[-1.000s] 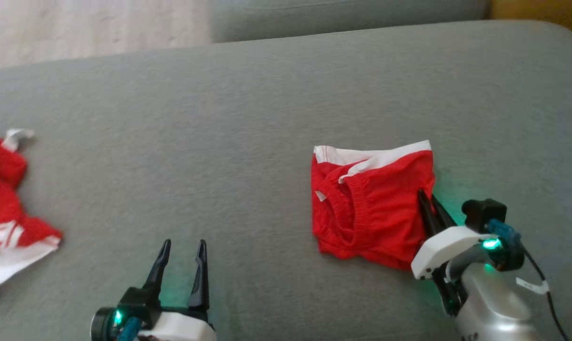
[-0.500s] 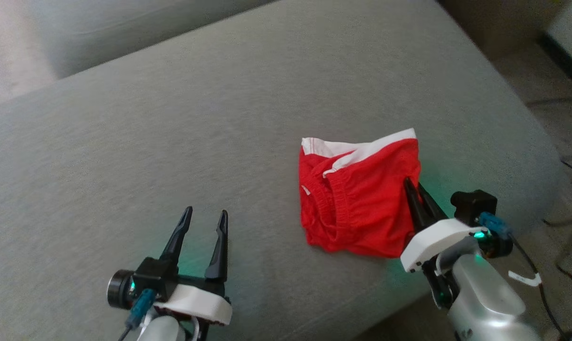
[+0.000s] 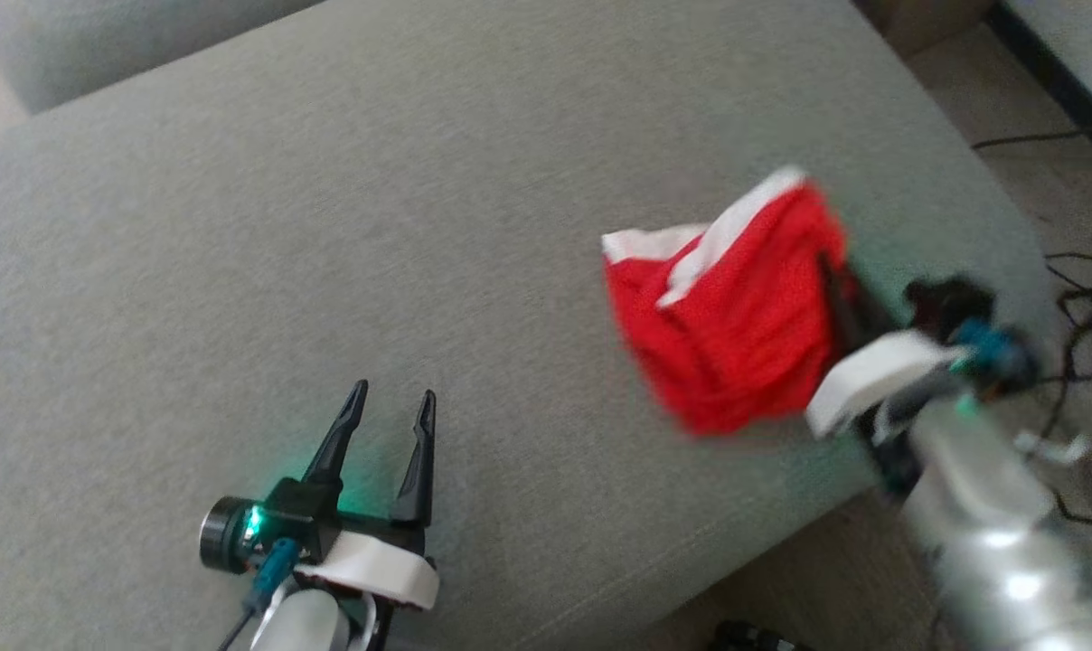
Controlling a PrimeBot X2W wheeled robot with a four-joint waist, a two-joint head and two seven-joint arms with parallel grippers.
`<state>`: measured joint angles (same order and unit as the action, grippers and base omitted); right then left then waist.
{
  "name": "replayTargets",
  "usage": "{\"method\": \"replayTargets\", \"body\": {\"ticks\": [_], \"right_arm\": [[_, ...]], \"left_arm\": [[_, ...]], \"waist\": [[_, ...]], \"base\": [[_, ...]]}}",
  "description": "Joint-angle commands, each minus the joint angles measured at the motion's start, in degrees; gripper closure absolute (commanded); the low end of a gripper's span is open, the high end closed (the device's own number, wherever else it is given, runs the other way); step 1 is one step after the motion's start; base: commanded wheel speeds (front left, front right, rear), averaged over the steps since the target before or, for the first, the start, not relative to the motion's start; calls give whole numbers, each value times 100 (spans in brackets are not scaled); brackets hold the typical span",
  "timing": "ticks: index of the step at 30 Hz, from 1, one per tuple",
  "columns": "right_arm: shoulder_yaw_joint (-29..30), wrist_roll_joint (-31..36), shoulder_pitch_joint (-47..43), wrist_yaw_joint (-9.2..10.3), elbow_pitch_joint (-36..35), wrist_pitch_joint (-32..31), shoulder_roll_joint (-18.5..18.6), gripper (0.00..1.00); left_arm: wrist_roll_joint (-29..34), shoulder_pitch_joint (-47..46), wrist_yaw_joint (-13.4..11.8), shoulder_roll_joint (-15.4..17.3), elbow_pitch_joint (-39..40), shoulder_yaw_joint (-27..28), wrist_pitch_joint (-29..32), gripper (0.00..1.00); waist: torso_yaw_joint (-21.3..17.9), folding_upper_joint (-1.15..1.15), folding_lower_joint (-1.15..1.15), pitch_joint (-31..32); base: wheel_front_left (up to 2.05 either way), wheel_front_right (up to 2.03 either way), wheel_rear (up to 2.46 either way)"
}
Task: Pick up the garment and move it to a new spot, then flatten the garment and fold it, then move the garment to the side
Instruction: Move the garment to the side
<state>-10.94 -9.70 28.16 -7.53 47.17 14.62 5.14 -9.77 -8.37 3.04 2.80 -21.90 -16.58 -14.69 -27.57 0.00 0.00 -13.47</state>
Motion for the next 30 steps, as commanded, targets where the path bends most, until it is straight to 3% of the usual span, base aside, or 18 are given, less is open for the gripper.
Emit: {"method": "replayTargets", "body": {"ticks": [1,9,18,19,20,25,30], "right_arm": [[-17,106,397,4,-128,38,184,100],[774,885,1637,4,717,38,1146,100],[2121,1769,2232,4,1353,38,1826,100],[2293,1857,2270,4,1325,38,1843,78],[2426,1952,2289,4,1291,38,1825,0],[2928,2221,2258,4,767,38,1530,0],[2921,2197,2103,4,202,38,1105,0]], "left_arm": [[59,-159,18,8,129,175,-30,0],[262,-272,90,8,171,306,-30,0],[388,-520,129,8,240,329,-30,0],[405,-536,134,8,243,347,-30,0],[422,-545,136,8,243,369,-30,0],[434,-543,133,8,237,488,-30,0],[361,-525,114,8,252,536,-31,0]], "waist": [[202,0,0,-130],[805,0,0,-553],[1208,0,0,-879],[1223,0,0,-908],[1229,0,0,-926],[1215,0,0,-934],[1221,0,0,-799]], "base": [[0,0,0],[0,0,0],[0,0,0],[0,0,0],[0,0,0],[0,0,0],[0,0,0]]}}
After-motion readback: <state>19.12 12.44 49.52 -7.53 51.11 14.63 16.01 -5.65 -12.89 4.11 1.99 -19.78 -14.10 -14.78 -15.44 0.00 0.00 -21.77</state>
